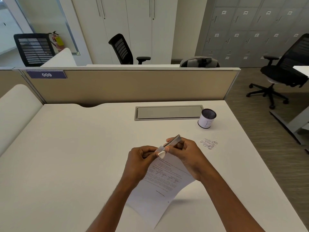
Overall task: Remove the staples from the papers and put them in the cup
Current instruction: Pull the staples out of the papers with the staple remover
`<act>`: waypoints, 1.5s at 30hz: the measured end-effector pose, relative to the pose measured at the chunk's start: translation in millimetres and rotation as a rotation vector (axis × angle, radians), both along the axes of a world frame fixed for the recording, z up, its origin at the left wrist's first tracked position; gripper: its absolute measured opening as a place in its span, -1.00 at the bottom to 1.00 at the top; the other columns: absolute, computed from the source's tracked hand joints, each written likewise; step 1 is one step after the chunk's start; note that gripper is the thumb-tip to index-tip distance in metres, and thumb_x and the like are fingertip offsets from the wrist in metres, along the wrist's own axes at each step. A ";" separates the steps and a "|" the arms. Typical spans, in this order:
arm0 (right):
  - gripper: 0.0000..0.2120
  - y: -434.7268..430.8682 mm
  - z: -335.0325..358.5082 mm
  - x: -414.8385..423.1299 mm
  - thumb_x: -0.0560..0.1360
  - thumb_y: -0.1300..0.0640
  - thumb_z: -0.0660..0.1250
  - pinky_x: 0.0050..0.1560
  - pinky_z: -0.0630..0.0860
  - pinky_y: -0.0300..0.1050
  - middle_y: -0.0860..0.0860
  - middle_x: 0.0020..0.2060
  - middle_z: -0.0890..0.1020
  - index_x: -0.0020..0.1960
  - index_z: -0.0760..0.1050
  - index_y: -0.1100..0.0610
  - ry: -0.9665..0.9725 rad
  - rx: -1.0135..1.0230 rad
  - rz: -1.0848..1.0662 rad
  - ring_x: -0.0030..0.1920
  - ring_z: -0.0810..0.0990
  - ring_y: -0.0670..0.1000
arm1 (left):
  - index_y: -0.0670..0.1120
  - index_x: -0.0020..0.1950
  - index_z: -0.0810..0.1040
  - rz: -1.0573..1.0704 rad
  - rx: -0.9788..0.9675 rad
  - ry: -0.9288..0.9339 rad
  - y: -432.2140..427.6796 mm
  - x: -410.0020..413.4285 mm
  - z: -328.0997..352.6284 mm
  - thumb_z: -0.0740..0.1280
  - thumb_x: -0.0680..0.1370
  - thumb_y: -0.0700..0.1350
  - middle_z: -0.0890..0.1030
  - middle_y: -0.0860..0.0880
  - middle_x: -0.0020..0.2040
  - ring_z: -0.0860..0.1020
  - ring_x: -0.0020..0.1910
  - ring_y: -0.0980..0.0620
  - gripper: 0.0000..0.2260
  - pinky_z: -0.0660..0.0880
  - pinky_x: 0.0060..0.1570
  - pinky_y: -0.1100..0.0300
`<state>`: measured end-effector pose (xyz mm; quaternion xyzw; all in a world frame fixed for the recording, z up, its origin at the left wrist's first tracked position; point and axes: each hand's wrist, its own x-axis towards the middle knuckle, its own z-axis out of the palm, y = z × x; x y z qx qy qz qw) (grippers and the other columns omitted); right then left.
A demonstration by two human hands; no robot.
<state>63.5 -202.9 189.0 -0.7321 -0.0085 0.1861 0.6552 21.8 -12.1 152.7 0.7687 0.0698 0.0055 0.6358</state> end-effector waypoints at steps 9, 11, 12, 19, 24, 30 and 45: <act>-0.83 9.9 -0.7 -6.9 0.51 0.03 0.53 0.14 0.57 -0.02 -0.10 0.02 0.79 0.09 0.68 -0.01 -0.034 -0.041 0.008 0.08 0.73 0.00 | 0.05 0.03 0.81 0.049 -0.004 0.007 -3.8 -1.3 -3.2 0.53 0.57 0.04 0.82 0.04 -0.11 0.79 -0.10 -0.02 -0.89 0.74 -0.04 -0.10; -0.86 11.0 -1.4 -7.2 0.52 0.00 0.51 0.09 0.57 -0.02 -0.13 -0.01 0.79 0.06 0.68 -0.03 -0.034 -0.063 -0.012 0.05 0.72 0.00 | 0.05 0.06 0.80 0.063 -0.012 0.010 -5.2 -1.9 -2.9 0.53 0.57 0.05 0.82 0.05 -0.12 0.79 -0.10 -0.01 -0.87 0.74 -0.04 -0.13; -0.87 11.4 -0.9 -7.1 0.53 -0.02 0.50 0.03 0.57 -0.07 -0.14 -0.04 0.79 0.06 0.68 -0.04 -0.032 -0.073 -0.021 0.02 0.72 -0.01 | 0.05 0.07 0.79 0.074 -0.019 0.014 -5.5 -2.3 -2.9 0.54 0.57 0.06 0.82 0.04 -0.12 0.79 -0.11 -0.02 -0.86 0.74 -0.04 -0.14; -0.84 9.2 0.3 -3.8 0.51 -0.03 0.51 -0.02 0.53 -0.13 -0.07 -0.09 0.78 0.04 0.67 0.01 -0.059 -0.093 -0.044 -0.02 0.71 0.00 | -0.09 0.00 0.68 0.101 -0.011 0.047 -7.8 -2.8 -0.7 0.54 0.58 0.00 0.82 0.00 -0.18 0.80 -0.15 0.00 -0.83 0.73 -0.09 -0.17; -0.84 10.2 -0.1 -3.6 0.52 -0.03 0.51 -0.05 0.53 -0.12 -0.08 -0.12 0.79 0.03 0.67 0.02 -0.039 -0.069 -0.077 -0.04 0.71 0.01 | -0.10 -0.01 0.68 0.069 0.012 0.052 -7.6 -1.3 2.5 0.53 0.59 -0.01 0.82 0.01 -0.18 0.80 -0.15 0.01 -0.84 0.72 -0.13 -0.04; -0.82 10.2 -1.1 -6.8 0.52 -0.01 0.51 -0.11 0.49 -0.16 -0.05 -0.09 0.79 0.04 0.67 0.07 -0.024 -0.056 -0.105 -0.08 0.69 -0.03 | -0.04 -0.04 0.70 0.046 0.072 0.050 -5.9 -0.2 3.7 0.54 0.57 0.05 0.81 0.05 -0.18 0.79 -0.15 0.04 -0.82 0.67 -0.18 0.14; -0.79 10.9 -1.4 -6.5 0.52 -0.03 0.49 -0.11 0.52 -0.15 -0.01 -0.06 0.78 0.06 0.65 0.07 -0.014 -0.053 -0.112 -0.01 0.70 0.06 | -0.06 -0.07 0.69 0.048 0.077 0.028 -6.9 -0.1 6.2 0.53 0.57 0.05 0.81 0.04 -0.21 0.79 -0.17 0.06 -0.81 0.66 -0.21 0.18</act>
